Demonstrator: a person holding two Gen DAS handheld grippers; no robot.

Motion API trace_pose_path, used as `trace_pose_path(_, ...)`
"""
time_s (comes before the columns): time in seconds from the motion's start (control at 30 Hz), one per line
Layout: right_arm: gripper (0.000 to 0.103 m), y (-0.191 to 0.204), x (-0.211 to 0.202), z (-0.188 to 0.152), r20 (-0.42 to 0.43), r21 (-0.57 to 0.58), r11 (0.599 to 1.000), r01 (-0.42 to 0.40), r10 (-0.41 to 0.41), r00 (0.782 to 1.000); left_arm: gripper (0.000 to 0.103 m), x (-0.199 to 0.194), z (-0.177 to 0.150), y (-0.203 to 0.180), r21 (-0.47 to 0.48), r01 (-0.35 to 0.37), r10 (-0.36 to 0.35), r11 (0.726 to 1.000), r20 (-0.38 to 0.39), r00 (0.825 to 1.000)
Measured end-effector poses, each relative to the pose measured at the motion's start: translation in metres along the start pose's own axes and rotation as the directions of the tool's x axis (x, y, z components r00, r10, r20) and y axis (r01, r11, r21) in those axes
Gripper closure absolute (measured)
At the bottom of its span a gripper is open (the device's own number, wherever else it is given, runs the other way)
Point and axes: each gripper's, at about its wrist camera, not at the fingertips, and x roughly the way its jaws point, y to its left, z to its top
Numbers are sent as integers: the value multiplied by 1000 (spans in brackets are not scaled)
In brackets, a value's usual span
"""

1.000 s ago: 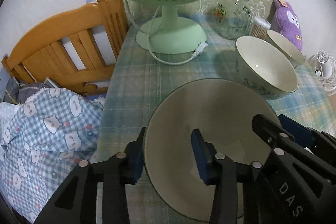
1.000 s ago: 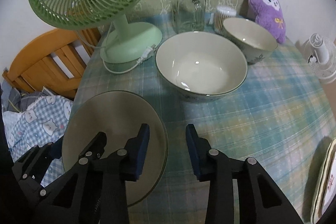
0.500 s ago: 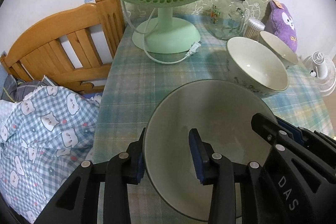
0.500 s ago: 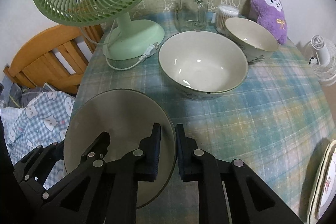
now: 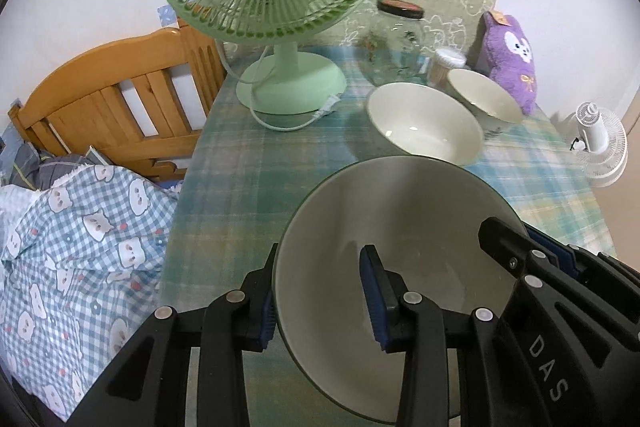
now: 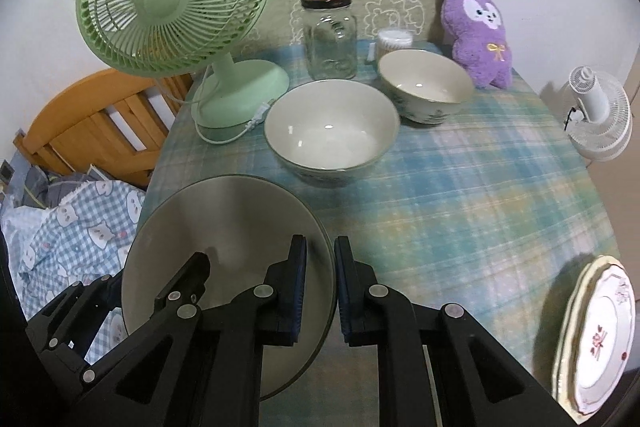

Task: Organize plates and bowls
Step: 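Carry the plain plate with both grippers over the plate stack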

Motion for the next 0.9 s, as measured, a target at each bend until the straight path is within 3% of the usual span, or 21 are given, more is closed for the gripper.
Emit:
trace_pose_path(0.5,85,-87,-48,-44,1,-9,1000,0,0,1000,67,-33,-46,-85,-16,-7,7,1000,-4,1000)
trace_pose_path(0.9,85,-140,-53,-84,-38,16,1000,13,-13,999,67,-32,-90,-132,9,0,1,1000,-39,999)
